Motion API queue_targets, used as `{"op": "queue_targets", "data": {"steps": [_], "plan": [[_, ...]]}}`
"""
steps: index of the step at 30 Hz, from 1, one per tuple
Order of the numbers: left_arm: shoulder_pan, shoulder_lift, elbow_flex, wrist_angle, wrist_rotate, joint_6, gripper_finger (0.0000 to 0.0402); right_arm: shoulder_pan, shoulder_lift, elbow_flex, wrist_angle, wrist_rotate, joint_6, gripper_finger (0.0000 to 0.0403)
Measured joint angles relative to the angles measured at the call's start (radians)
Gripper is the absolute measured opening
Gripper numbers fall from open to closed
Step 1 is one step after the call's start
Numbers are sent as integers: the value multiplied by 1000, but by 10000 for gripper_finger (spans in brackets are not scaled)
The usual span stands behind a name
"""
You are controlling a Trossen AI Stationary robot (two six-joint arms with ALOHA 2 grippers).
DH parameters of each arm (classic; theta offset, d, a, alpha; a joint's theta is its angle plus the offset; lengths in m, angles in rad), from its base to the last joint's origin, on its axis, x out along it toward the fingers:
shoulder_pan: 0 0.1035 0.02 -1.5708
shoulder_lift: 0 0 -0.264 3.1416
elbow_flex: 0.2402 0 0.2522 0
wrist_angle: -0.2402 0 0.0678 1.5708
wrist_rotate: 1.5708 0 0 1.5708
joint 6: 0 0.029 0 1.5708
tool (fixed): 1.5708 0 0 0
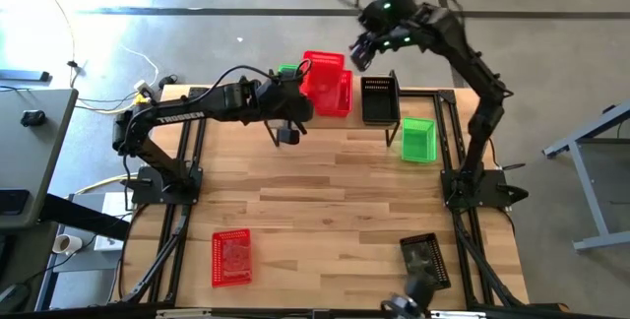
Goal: Stack baskets on shelf by color
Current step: Stack the top red bin on top of the red bin on the shelf
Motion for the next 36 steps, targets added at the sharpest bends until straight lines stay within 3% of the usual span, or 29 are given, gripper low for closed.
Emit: {"op": "queue_targets", "data": {"steps": [6, 16, 36], "plan": [[19, 0, 0, 48, 92, -75, 1, 6, -71, 1, 13, 77, 26, 180], [35, 10, 0, 126, 149, -130, 0, 6, -142, 1, 12, 77, 131, 181], [42, 128, 1, 121, 94, -85, 0, 16, -142, -2, -30, 75, 140, 181]]}}
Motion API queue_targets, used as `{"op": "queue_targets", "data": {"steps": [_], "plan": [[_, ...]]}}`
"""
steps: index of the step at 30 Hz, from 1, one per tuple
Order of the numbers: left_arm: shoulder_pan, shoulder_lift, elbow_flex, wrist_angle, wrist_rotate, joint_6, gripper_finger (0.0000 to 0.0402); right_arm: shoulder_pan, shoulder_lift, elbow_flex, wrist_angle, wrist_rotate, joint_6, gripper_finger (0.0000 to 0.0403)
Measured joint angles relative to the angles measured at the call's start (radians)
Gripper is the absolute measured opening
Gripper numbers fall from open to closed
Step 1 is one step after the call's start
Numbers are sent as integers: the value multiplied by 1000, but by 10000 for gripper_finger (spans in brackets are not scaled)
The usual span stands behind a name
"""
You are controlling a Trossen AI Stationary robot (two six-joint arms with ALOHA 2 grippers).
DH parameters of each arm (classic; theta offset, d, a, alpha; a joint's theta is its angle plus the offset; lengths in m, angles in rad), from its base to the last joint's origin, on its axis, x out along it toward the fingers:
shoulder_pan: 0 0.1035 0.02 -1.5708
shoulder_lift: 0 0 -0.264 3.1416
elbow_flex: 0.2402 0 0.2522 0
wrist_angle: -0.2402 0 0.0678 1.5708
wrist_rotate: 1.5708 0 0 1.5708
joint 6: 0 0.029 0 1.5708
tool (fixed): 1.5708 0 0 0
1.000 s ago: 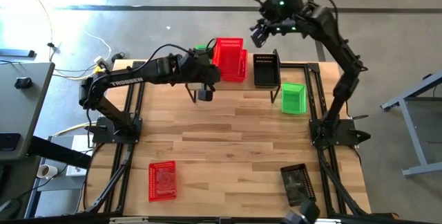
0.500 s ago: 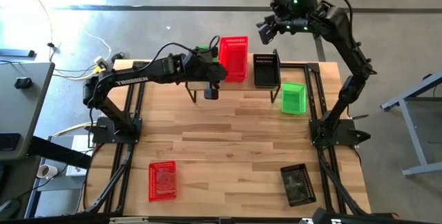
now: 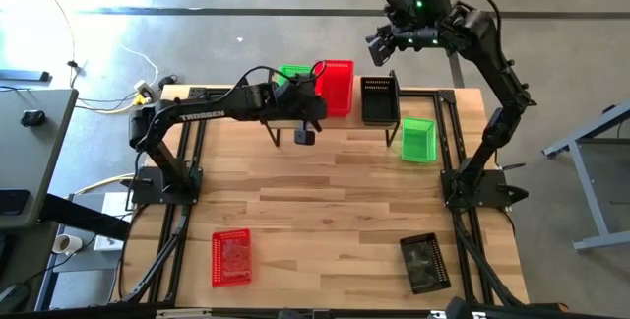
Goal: Stack baskets on shelf by color
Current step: Stack the top red bin on top of the red bin on the shelf
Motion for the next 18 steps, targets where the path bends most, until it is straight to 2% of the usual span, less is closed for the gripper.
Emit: {"op": "queue_targets", "data": {"steps": [18], "plan": [[-2, 23, 4, 0, 4, 7, 0, 0, 0, 0, 0, 1, -26, 181]]}}
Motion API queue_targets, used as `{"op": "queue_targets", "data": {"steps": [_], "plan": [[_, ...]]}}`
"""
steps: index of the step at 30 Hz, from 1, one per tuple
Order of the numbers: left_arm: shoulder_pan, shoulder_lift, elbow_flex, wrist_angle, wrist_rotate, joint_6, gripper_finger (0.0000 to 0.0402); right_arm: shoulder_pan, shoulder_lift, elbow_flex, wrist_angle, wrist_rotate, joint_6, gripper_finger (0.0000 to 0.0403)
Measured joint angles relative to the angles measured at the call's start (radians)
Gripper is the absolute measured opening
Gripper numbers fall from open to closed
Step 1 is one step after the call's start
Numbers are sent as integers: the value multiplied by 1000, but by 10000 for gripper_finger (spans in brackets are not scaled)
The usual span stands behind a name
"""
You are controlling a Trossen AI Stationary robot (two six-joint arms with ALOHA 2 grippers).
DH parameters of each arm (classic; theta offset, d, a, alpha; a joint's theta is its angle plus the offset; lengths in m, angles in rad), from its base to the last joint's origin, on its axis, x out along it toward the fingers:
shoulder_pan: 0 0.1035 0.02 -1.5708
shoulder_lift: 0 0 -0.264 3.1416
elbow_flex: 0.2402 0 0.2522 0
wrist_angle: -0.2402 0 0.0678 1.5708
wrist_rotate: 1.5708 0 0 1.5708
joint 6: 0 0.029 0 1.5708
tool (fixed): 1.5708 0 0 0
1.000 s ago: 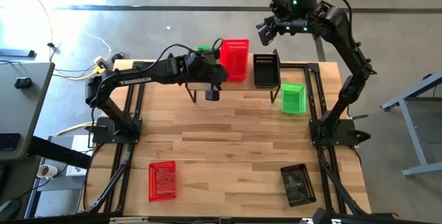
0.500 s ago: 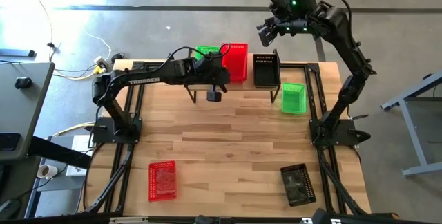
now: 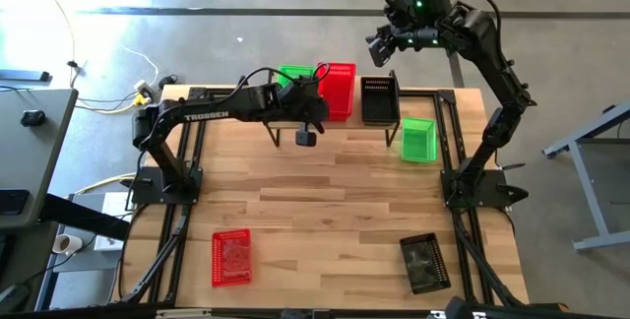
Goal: Stack baskets on shelf by color
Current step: Stack the top red bin on top of the red bin on the shelf
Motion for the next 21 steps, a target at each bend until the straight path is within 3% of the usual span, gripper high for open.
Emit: {"op": "queue_targets", "data": {"steps": [21], "plan": [[8, 0, 1, -5, 48, -95, 8, 0, 0, 0, 0, 1, 0, 181]]}}
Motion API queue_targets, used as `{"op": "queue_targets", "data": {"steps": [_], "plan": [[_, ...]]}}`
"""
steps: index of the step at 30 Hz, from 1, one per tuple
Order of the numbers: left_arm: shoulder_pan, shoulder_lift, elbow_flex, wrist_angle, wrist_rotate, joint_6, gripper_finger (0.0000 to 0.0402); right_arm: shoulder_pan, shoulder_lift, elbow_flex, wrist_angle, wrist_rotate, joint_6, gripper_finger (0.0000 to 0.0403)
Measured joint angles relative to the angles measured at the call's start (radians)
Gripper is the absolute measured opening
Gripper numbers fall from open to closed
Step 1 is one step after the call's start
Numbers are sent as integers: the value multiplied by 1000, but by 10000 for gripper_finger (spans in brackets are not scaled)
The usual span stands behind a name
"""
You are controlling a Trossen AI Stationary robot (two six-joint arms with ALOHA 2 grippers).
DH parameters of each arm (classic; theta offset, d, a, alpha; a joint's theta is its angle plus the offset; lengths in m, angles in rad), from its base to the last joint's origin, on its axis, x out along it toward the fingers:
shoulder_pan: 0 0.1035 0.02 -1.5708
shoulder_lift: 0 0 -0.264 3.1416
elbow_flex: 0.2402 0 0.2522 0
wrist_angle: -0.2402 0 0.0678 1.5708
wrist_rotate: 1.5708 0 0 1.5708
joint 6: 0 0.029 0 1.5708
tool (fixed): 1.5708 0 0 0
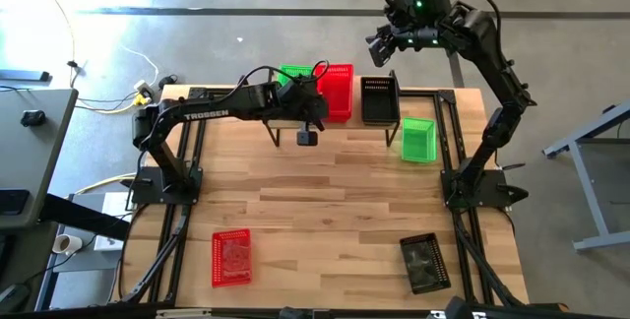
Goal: Stack baskets on shelf by color
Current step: Stack the top red bin on top of the red bin on the shelf
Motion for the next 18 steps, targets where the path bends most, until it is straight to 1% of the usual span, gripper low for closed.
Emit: {"op": "queue_targets", "data": {"steps": [10, 18], "plan": [[0, 0, 0, 14, 22, -3, 63, 0, 0, 0, 0, 0, 0, 181], [0, 0, 0, 31, 23, -5, 90, 0, 0, 0, 0, 0, 0, 181]]}}
